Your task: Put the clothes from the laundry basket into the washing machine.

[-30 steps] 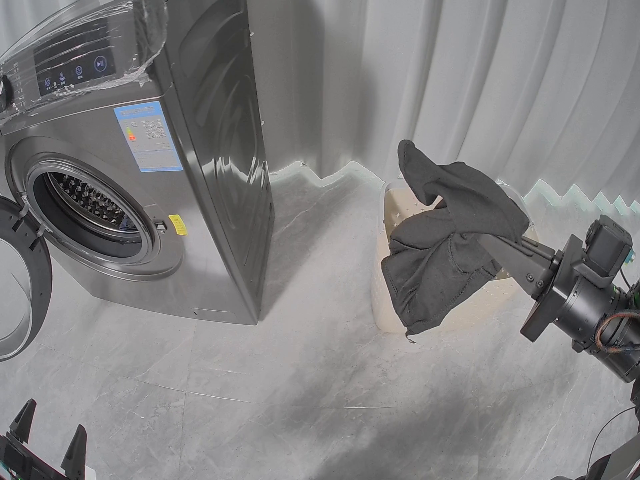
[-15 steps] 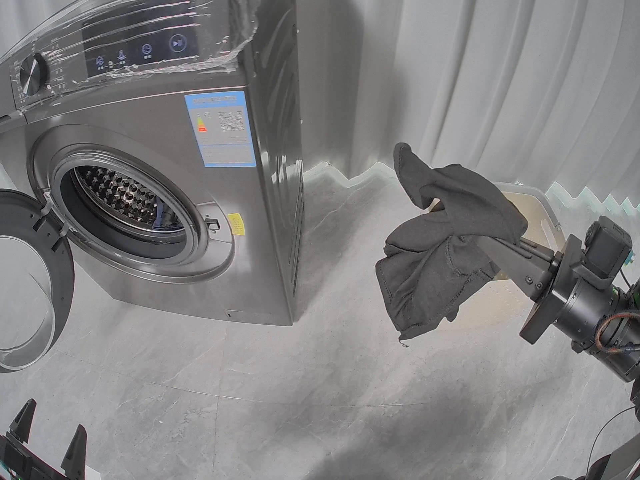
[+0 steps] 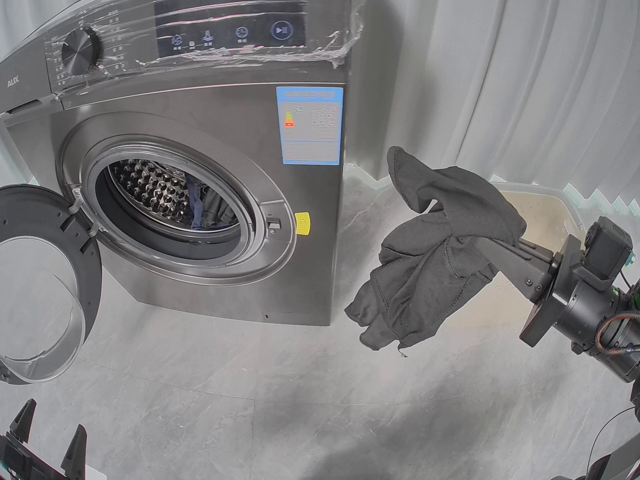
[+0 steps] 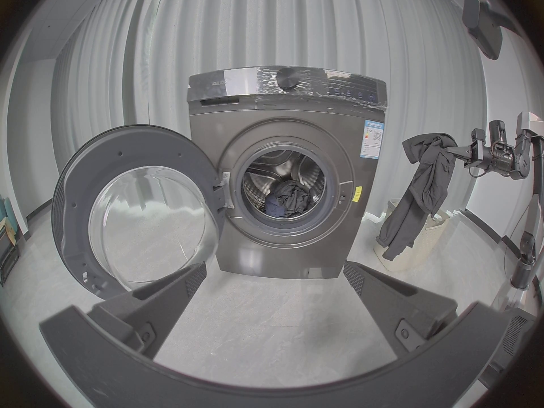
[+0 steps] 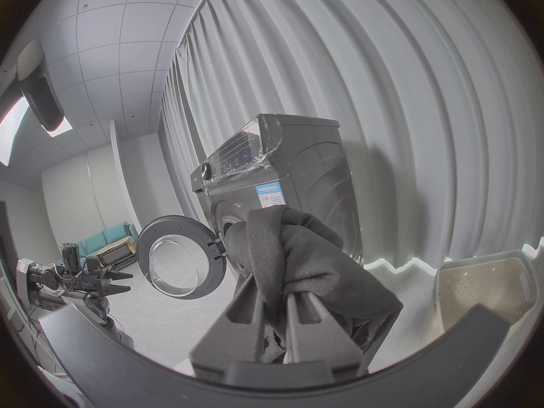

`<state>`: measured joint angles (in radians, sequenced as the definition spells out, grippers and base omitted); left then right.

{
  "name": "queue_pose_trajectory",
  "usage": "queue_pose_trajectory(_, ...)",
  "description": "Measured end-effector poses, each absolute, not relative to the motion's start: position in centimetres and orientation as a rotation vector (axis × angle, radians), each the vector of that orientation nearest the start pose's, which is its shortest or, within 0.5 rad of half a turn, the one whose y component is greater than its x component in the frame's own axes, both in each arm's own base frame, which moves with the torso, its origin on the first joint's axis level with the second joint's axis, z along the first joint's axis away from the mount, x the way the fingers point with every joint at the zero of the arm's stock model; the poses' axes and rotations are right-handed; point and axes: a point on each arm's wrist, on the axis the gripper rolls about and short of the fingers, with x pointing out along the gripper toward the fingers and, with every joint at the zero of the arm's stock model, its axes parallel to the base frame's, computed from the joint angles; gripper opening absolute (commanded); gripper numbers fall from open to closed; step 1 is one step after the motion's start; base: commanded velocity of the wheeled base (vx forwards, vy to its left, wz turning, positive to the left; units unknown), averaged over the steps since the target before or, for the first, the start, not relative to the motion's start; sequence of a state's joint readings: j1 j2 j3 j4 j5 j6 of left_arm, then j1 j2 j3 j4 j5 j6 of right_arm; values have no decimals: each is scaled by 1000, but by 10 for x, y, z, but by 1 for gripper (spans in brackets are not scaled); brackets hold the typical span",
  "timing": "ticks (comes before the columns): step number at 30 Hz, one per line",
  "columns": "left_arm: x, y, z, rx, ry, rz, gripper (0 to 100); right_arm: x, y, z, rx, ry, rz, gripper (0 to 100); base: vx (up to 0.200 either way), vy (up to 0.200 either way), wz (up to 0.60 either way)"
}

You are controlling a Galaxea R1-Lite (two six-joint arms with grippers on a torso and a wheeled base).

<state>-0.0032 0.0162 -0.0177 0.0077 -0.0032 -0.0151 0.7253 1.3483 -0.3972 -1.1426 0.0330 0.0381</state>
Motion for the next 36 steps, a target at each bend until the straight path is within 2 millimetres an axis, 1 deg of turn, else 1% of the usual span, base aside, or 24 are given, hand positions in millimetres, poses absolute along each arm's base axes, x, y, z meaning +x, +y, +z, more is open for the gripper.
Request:
queue_pose_trajectory(5, -23, 0, 80, -15, 6, -5, 100, 147, 132, 214, 102, -169, 760, 0, 0, 200, 0)
queue_pose_trajectory(14, -23, 0, 80, -15, 6, -6, 100, 148, 132, 213, 102, -167, 760, 0, 0, 0, 0)
queue_pose_trajectory(29, -23, 0, 80, -15, 7, -4, 100, 148, 132, 212, 101, -162, 758, 0, -200, 0, 0)
queue_pose_trajectory(34, -23, 0, 80, -15, 6, -4, 100, 148, 132, 211, 100, -156, 759, 0, 0, 0, 0)
queue_pose_trajectory(36, -23, 0, 80, -15, 6, -5, 100, 148, 132, 211, 100, -156, 760, 0, 0, 200, 0)
